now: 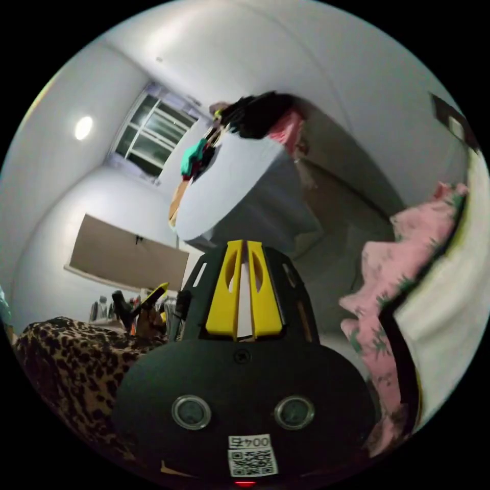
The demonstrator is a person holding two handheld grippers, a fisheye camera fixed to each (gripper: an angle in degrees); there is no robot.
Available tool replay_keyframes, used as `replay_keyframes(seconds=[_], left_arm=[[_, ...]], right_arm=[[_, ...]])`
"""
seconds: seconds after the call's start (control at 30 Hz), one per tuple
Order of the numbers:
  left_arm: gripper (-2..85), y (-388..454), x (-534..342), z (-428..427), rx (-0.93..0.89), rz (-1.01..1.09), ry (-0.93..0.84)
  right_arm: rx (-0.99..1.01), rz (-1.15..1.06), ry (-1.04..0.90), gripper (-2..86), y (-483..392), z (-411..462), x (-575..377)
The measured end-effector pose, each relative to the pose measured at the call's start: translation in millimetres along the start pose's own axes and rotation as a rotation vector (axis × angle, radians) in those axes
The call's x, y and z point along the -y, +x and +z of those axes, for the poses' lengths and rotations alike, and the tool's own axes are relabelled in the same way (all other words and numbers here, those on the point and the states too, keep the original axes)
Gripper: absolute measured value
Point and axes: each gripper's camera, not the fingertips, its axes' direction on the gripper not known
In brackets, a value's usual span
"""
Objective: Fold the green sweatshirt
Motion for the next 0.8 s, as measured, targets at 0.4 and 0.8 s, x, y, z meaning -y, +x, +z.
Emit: replay_keyframes(seconds=[0.4,0.8], left_arm=[[7.9,-169,88,-12,0.139,-0.288,0.131],[10.6,-267,270,21,0.275,-0.335,0.129]], right_arm=[[-0.175,-0.367,-0.312,12.6,-150,273,286],[-0.312,-0.492,-0.675,10.4,-213,478,565]])
